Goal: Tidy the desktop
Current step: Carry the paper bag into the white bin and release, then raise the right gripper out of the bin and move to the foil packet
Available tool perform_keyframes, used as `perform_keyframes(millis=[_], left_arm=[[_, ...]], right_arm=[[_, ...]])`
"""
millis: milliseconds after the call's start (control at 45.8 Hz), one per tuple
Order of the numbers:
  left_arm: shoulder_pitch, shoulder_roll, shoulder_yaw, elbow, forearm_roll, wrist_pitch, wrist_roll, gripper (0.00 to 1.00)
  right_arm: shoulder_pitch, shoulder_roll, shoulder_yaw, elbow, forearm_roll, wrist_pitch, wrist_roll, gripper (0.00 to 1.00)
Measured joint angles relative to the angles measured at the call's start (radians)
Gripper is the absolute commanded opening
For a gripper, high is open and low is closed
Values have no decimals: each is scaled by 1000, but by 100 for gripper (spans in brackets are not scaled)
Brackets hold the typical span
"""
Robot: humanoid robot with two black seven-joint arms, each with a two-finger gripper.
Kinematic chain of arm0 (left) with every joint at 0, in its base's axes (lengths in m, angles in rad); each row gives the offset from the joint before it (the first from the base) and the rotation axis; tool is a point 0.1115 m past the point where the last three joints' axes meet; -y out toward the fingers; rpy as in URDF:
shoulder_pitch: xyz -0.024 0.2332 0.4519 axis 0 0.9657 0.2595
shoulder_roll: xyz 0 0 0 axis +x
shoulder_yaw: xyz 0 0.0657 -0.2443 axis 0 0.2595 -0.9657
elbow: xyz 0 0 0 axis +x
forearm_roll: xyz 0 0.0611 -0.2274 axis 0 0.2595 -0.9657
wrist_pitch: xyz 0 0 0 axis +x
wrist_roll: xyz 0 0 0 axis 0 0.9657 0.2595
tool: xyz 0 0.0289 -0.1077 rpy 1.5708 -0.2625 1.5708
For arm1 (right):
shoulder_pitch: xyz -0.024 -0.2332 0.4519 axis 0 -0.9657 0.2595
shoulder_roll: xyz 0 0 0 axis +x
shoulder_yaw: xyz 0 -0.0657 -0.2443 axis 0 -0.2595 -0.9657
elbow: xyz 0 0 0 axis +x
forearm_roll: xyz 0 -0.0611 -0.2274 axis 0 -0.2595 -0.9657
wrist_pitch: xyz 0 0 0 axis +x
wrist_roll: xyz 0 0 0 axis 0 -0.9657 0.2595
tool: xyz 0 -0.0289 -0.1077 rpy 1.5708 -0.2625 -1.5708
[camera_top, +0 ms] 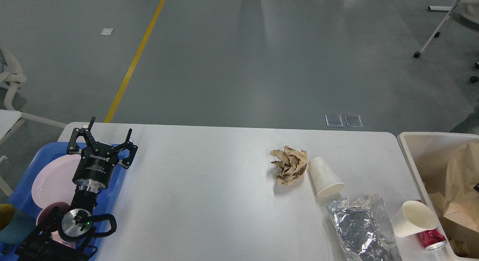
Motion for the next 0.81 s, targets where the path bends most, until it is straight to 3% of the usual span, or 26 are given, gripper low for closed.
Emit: perform_keyframes(millis=[306,525,590,634,678,699,809], left_arm=[[0,0,0,0,0,0,0,96],[0,0,0,0,0,0,0,96],[0,0,0,0,0,0,0,96],[0,0,0,0,0,0,0,96],[0,0,0,0,0,0,0,96],[0,0,0,0,0,0,0,96],[0,0,0,0,0,0,0,96]], right_arm=[[-85,98,26,-80,-10,-32,-80,0],[-92,112,32,-80,-10,-36,-92,1],[-101,117,32,-80,-10,-37,-92,33],[-109,120,31,-80,-10,-39,-92,61],[-115,121,31,-80,-7,-47,-92,96],[-116,120,31,-81,-6,-54,-92,100],[-117,116,30,-83,-3,-119,-86,100]])
